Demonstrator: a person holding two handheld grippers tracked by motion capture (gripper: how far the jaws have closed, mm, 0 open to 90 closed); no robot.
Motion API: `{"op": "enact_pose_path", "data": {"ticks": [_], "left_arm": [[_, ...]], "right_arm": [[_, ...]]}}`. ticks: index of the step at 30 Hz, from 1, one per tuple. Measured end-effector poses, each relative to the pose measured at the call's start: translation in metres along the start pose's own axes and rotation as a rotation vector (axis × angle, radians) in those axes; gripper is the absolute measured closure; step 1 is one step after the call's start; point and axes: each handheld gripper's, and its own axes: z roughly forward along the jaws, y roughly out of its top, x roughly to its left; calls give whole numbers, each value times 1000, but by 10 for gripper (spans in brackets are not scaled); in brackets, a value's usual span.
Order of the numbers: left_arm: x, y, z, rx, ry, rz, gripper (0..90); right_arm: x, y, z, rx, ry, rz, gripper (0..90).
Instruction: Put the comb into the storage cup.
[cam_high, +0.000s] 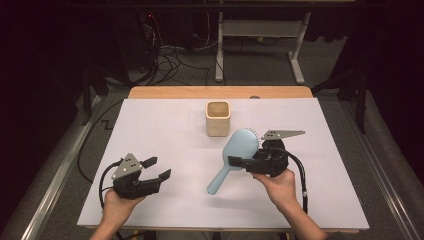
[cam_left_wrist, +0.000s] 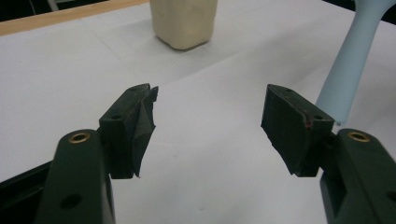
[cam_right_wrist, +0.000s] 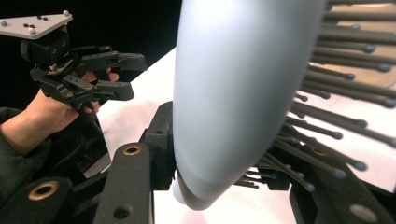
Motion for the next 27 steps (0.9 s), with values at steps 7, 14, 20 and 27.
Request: {"op": "enact_pose_path", "data": {"ticks": [7,14,20,27], "left_arm": [[10,-14,-10,-28,28,-38,342],[20,-34,-16,-30,43,-80,338],[25,-45,-20,-27,71,-88,335],[29,-55,-18,-29,98,-112,317]], "right_arm": [[-2,3,-5,4,-21,-2,568],[-7,7,-15,7,-44,0,567],[-10,13,-22,0,-69,-1,568],[-14,21,-25,6,-93,-11,566]]}}
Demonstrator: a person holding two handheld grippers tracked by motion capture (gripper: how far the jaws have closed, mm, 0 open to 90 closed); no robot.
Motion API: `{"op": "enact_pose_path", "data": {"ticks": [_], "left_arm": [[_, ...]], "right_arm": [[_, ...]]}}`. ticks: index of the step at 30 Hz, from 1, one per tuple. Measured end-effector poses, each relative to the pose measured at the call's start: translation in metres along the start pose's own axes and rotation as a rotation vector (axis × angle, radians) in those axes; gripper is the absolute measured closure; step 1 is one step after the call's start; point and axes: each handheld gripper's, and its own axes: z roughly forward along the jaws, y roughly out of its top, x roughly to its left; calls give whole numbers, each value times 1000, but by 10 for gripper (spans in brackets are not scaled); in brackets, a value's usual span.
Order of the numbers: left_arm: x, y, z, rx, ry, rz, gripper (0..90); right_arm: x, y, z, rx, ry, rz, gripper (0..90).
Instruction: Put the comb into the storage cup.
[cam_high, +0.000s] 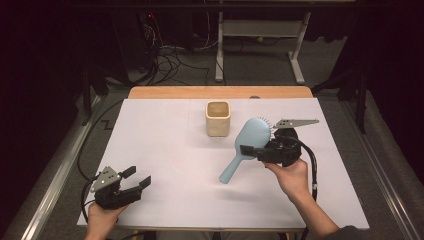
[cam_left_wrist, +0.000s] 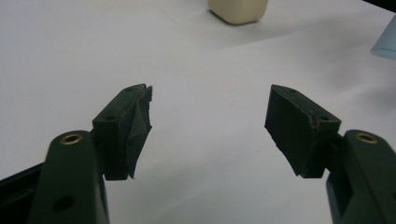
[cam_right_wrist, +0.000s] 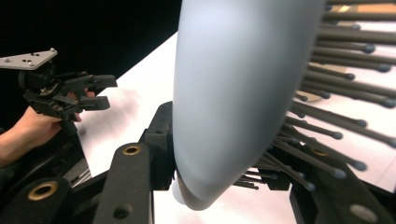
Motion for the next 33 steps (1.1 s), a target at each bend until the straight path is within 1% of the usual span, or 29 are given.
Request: {"op": "enact_pose_path", "data": {"ticks": [4,7,9,11,15,19,33], "left_arm": [[2,-3,1,-6,8,-15,311],[2,-4,3,-5,11,-19,310],[2,-4,3,-3,14,-15,310],[3,-4,4,-3,31,-17,308],[5,-6,4,-9,36,-40,308],[4,-7,4,-9,41,-40,308],[3,-8,6,5,33,-35,308]], "right_arm": [[-4,6,-2,3,-19,-9,566],[-8,10,-2,1,-28,1,566],[-10,14,-2,1,-35,-6,565],[-10,16,-1,0,-36,-10,565],[-12,23,1,8,-45,-15,565],[-14,30,4,9,-51,-18,565],[-18,52,6,7,-80,-24,564]]}}
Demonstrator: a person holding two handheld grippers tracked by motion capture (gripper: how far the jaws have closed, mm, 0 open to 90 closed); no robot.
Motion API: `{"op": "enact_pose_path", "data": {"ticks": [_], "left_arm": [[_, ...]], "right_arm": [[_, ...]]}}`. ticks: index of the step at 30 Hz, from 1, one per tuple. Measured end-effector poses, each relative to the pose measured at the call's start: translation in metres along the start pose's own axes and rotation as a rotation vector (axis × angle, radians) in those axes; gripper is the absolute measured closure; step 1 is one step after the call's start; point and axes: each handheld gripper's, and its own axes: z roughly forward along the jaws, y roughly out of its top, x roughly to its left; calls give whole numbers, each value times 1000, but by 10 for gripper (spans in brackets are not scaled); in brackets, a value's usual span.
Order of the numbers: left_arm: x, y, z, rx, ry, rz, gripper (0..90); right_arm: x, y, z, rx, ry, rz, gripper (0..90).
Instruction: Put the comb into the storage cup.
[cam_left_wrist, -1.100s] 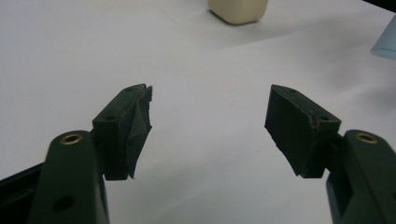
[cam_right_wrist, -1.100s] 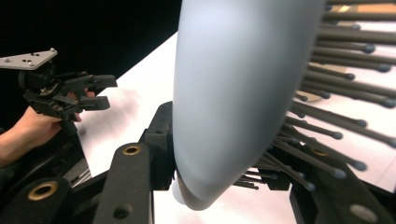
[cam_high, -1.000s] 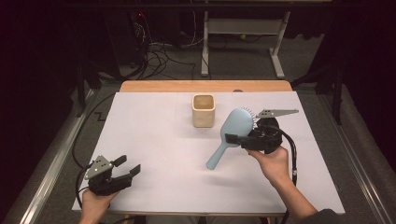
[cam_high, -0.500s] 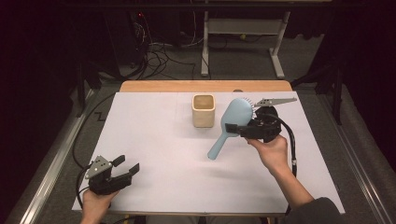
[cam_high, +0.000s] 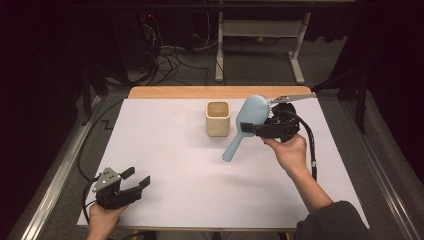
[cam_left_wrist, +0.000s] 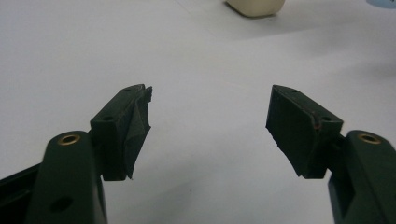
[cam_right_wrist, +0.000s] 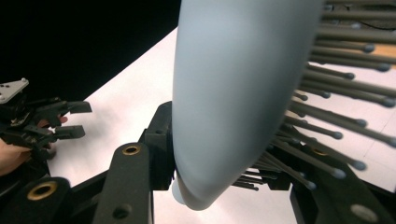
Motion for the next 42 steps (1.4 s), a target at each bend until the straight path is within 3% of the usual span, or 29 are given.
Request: {"op": "enact_pose_path", "data": {"ticks": [12,39,42], "left_arm": [[-2,0,1,9,-21,6,308],[-3,0,2,14,-9,11,316],[-4,0,1,14,8,31,320]], "right_arm": [[-5,20,1,-13,-32,4,564],[-9,73,10,-52,-109,-6,564],[-12,76,13,-53,-116,0,564]]}}
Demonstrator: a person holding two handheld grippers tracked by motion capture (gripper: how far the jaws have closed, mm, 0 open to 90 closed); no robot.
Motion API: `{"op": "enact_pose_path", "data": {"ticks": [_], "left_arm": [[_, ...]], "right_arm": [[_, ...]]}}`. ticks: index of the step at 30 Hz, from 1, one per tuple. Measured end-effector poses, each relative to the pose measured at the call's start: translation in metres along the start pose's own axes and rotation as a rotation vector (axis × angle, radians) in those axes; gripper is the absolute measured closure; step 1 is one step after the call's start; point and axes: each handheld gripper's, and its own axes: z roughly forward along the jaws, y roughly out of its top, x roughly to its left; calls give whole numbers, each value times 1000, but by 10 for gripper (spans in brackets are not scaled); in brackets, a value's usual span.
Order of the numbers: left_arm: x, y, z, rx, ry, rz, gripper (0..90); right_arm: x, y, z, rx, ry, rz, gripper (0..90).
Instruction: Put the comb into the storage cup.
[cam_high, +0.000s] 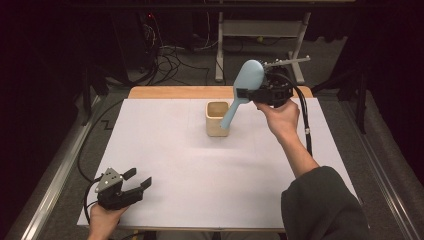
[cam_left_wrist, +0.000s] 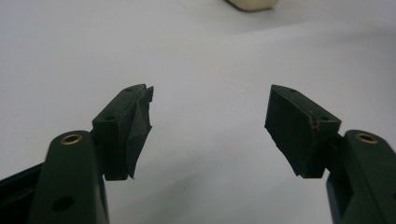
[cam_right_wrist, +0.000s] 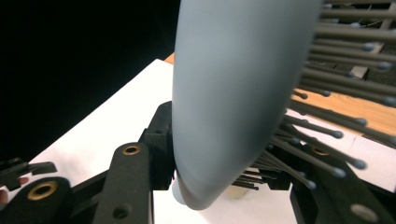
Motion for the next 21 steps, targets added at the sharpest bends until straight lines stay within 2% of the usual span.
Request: {"op": "enact_pose_path", "data": {"ticks": [9,21], "left_arm": [[0,0,0,1,-4,-2,321],[-1,0,0,2,-11,-2,321]], "right_arm": [[-11,6,8,-32,-22,41,564],[-15,11,16,-38,-58,50,563]]}}
